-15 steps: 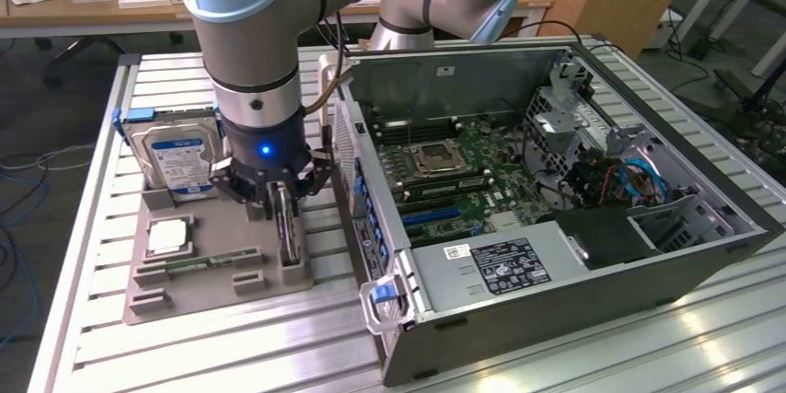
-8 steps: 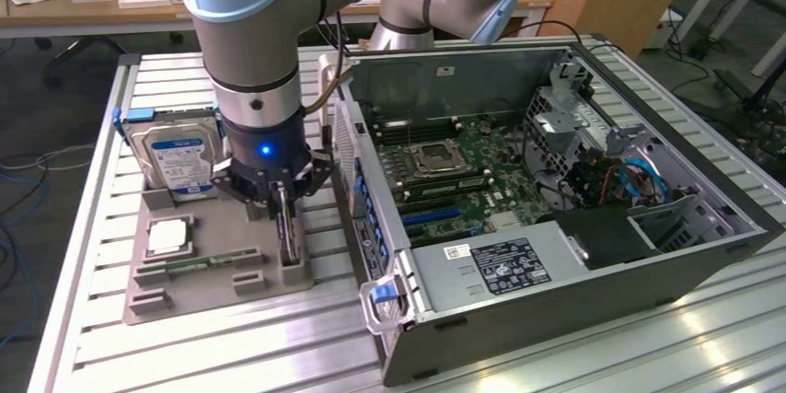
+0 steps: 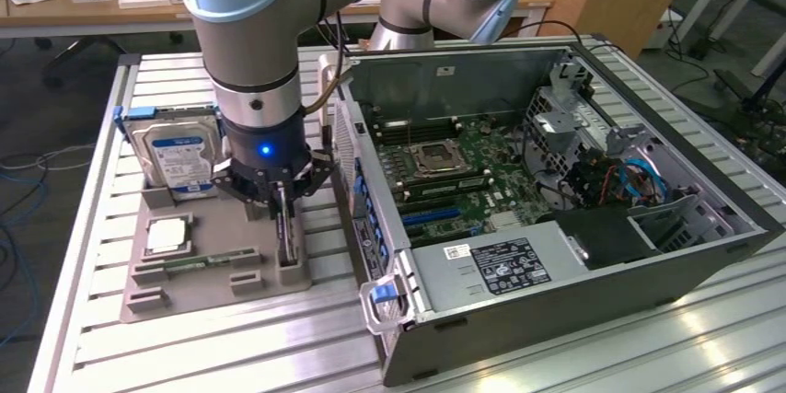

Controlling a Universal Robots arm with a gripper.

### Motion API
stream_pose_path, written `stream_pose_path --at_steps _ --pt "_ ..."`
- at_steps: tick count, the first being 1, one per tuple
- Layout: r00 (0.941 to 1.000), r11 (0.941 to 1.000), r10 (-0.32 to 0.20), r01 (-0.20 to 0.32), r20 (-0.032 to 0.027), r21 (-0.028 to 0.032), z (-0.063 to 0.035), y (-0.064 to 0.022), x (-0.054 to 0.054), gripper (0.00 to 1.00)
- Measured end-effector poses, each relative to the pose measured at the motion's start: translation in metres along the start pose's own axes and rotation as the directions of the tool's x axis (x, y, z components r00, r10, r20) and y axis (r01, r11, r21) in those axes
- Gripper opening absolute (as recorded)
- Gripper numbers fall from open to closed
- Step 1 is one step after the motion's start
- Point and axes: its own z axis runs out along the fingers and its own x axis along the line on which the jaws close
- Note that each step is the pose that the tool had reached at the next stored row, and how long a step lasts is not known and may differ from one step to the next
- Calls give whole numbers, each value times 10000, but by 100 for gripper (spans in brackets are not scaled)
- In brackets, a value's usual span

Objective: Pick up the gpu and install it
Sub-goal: 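Pick up the gpu and move the gpu toward the slot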

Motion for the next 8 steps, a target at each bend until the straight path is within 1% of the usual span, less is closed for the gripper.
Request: stream_pose_path --at_steps 8 --pt "10000 10000 -5 5 0 0 0 0 0 27"
